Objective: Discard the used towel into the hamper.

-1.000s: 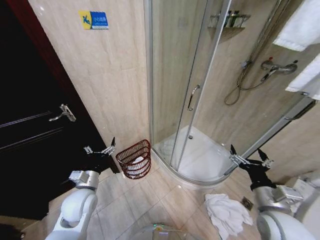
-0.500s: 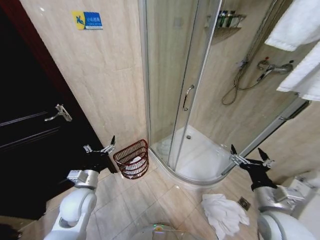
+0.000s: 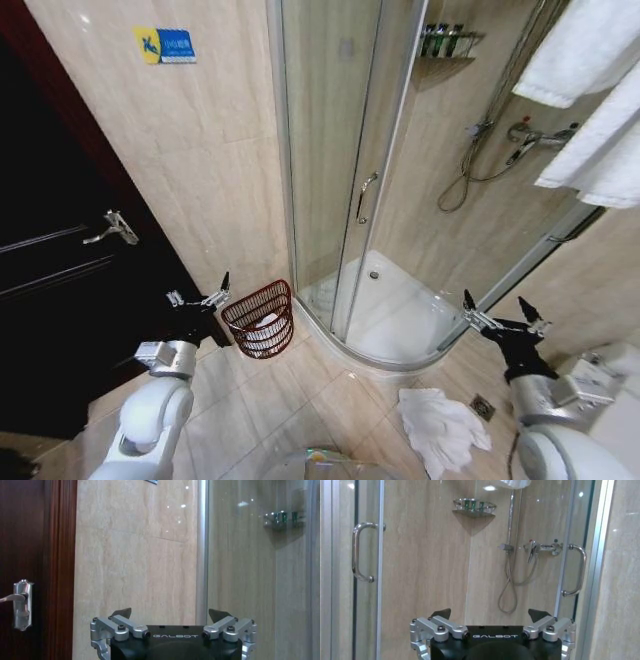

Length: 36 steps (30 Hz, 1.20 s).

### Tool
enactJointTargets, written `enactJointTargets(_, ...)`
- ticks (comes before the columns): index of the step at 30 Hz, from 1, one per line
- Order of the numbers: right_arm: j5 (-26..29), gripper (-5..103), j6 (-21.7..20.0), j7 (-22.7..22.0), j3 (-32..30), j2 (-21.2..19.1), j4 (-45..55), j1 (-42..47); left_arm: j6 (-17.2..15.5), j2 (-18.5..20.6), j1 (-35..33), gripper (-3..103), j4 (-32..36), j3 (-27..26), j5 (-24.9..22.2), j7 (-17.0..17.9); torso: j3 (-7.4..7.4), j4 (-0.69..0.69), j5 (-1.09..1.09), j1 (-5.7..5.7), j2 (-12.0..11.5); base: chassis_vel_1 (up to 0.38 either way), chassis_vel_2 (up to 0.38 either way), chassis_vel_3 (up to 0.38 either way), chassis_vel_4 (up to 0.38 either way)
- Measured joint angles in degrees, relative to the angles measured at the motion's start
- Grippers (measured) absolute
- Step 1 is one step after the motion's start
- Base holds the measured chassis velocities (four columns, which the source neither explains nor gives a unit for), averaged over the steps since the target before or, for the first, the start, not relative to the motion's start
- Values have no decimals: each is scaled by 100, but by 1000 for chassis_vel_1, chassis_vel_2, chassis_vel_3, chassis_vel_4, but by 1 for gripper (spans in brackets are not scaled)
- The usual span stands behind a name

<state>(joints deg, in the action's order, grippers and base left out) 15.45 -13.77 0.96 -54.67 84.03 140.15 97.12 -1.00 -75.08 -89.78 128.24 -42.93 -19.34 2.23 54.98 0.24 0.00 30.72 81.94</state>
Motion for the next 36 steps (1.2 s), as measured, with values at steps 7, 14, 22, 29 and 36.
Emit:
enactJointTargets(7,26,100,4,5,-19,-2,1,-1,1,13,2,100,13,-7,1,-1,52,0,0,42,91,-15,-13,13,9)
enactJointTargets(14,50,100,24,8,-44,-18,1,26,0,0,-2,100,25,4,8,-1,106,0,0,86,189,-34,-19,29,26)
enactJointTargets(22,72,100,26,12,-71,-32,3,37,-4,-12,2,100,21,20,43,-1,169,0,0,140,307,-37,-54,36,53)
enactJointTargets(29,72,100,28,13,-51,-33,5,36,-2,-8,8,100,17,13,76,-18,216,0,0,180,394,-40,-41,45,35)
enactJointTargets(36,66,100,27,14,-43,-28,17,29,-2,-28,5,100,26,20,99,-70,263,0,0,220,481,-40,-42,41,43)
